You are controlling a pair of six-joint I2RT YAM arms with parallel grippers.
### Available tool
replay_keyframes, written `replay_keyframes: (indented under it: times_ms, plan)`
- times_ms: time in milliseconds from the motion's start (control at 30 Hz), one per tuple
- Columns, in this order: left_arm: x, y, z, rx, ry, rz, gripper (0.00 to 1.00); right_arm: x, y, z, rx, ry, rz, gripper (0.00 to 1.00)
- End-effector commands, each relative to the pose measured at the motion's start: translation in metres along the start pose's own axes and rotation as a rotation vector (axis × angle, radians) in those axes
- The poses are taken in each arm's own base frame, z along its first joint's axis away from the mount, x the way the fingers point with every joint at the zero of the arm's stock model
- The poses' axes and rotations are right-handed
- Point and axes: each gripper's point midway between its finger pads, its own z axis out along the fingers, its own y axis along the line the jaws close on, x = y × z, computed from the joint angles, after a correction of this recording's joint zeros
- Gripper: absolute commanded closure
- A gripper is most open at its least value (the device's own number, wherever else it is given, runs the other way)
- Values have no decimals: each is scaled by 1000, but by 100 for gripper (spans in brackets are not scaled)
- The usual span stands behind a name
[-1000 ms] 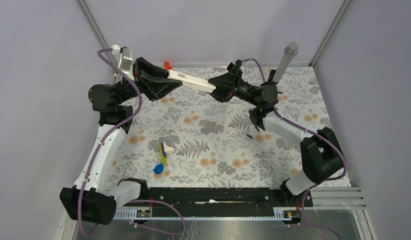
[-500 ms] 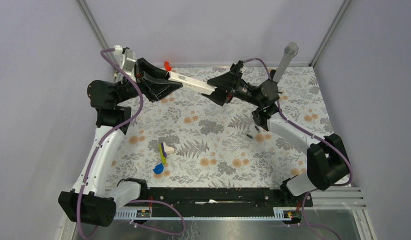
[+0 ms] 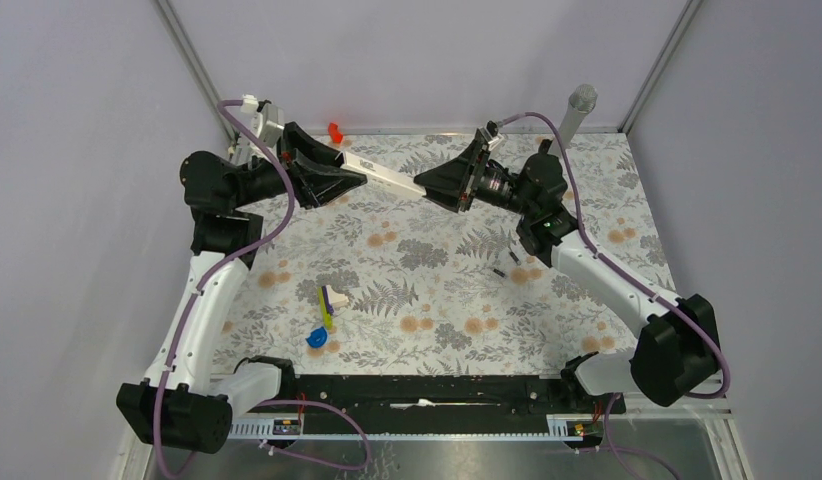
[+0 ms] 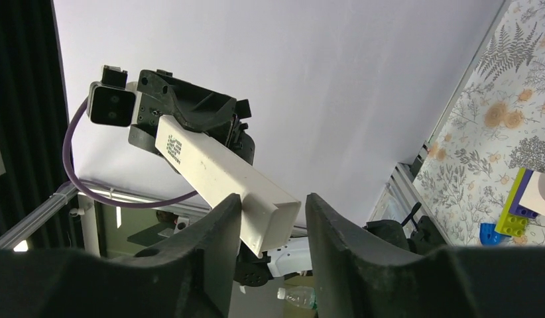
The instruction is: Load the batteries into the remote control
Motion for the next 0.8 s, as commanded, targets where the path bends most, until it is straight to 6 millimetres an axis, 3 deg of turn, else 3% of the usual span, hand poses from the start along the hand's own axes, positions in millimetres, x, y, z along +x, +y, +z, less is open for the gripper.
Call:
replay_keyframes:
  times_ms: [0, 467, 767]
  plan:
    - [-21, -10, -1, 18, -22, 110, 100, -1, 24, -4, -31, -1, -78, 55]
    - [-10, -1, -5, -45, 31, 125, 100, -5, 36, -13, -18, 5, -42, 78]
    - [-6, 2, -6, -55, 36, 118, 100, -6, 42, -14, -46, -3, -62, 100]
